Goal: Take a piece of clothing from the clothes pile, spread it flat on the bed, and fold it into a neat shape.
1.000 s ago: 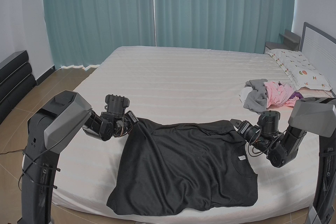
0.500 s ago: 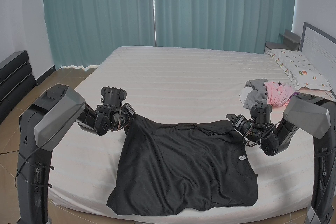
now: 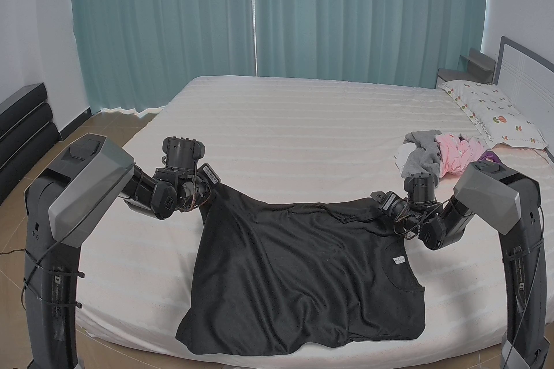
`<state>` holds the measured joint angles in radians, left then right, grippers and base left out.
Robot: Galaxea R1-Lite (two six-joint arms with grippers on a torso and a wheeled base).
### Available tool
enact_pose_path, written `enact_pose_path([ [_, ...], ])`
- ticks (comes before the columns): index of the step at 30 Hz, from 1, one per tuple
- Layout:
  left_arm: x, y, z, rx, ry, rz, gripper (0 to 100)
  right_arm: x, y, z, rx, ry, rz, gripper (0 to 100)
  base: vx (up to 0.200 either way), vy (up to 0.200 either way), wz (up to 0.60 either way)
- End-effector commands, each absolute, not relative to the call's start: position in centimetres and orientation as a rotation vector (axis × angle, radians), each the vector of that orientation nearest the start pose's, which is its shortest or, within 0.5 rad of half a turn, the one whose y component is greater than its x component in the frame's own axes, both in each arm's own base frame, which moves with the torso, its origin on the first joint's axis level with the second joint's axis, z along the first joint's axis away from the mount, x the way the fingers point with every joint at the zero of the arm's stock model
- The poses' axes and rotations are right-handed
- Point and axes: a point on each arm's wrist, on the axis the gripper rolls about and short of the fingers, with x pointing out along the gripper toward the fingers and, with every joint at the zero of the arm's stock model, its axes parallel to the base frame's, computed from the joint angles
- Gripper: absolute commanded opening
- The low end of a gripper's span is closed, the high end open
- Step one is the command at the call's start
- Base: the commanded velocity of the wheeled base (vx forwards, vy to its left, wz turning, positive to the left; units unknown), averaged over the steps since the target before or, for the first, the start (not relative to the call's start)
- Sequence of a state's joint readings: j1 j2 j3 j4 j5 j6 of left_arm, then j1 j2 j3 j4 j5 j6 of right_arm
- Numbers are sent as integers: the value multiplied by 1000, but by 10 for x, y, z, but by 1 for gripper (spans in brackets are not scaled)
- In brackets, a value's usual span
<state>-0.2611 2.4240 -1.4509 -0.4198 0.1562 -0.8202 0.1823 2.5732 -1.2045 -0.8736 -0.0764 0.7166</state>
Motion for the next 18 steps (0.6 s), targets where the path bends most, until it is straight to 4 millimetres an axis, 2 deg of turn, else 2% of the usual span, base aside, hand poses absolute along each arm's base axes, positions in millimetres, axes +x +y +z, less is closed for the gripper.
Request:
enact_pose_path([
  [1,458,-119,43,-686,545,122,0,449,80,-62,631,531,-88,0,0,0,0],
  [4,458,-119,41,-682,550,124,0,449,82,-67,624,543,-88,0,0,0,0],
  [9,458,-119,40,-682,554,128,0,451,83,-65,622,531,-81,0,0,0,0],
  [15,461,-115,42,-686,538,130,0,462,75,-47,646,453,-84,0,0,0,0],
  [18,469,-105,50,-701,497,138,0,475,63,-25,658,348,-122,0,0,0,0],
])
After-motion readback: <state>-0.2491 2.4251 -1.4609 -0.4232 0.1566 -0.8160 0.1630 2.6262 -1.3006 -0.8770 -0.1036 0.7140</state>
